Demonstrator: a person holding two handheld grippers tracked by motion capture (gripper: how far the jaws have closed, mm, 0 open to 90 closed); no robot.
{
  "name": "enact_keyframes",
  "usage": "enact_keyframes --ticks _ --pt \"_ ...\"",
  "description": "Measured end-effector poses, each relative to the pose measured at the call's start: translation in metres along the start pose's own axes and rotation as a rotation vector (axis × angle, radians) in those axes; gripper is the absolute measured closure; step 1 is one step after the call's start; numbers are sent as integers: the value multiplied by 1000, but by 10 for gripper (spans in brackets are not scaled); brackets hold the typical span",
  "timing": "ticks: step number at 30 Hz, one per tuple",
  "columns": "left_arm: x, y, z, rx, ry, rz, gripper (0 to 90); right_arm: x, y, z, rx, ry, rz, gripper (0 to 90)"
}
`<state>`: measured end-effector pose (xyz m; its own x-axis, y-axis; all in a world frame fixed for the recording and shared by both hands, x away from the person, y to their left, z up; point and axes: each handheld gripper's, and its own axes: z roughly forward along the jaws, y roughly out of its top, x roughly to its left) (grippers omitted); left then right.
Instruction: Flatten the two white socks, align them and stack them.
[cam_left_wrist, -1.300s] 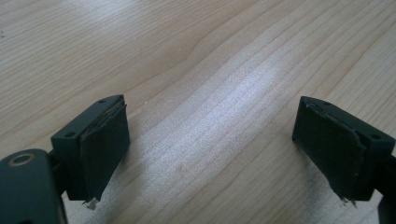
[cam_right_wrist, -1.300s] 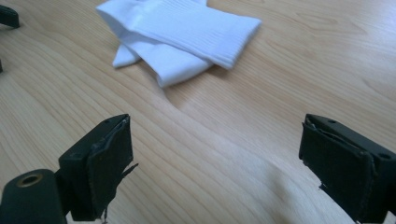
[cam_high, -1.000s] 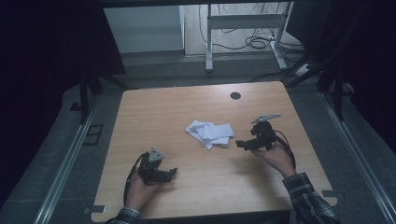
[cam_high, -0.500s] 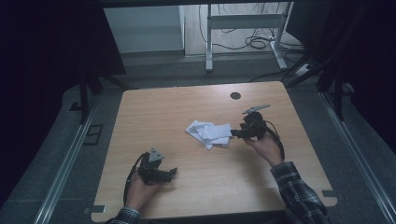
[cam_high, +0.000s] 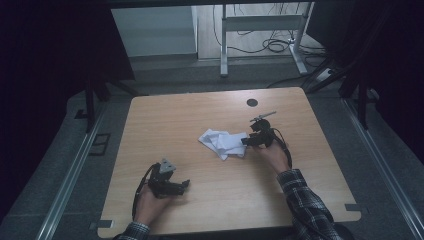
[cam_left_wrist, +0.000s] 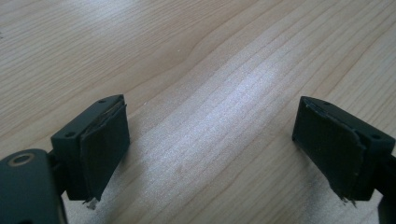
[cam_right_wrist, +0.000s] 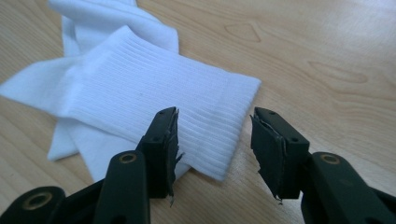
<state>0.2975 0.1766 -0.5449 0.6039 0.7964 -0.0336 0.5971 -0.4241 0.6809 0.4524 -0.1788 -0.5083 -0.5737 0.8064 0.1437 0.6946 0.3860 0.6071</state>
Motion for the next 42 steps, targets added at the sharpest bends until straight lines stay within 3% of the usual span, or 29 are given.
enact_keyframes --ticks 5,6,10,13,21,33,38,42 --pt "0 0 0 0 0 1 109 1 -5 11 47 13 7 633" --pt "0 0 0 0 0 1 109 0 -6 12 48 25 27 689" --pt "0 0 0 -1 -1 1 109 0 -5 9 62 26 46 774" --pt "0 0 0 0 -1 2 109 2 -2 5 60 28 43 777" --pt "0 1 0 3 -1 11 109 11 24 -39 -6 70 5 775" --pt "0 1 0 0 0 11 109 32 62 -108 -103 84 -74 789" --pt "0 1 0 1 -1 11 109 27 69 -145 -142 57 -85 790" --pt "0 1 1 1 2 7 108 18 66 -160 -146 45 -82 789"
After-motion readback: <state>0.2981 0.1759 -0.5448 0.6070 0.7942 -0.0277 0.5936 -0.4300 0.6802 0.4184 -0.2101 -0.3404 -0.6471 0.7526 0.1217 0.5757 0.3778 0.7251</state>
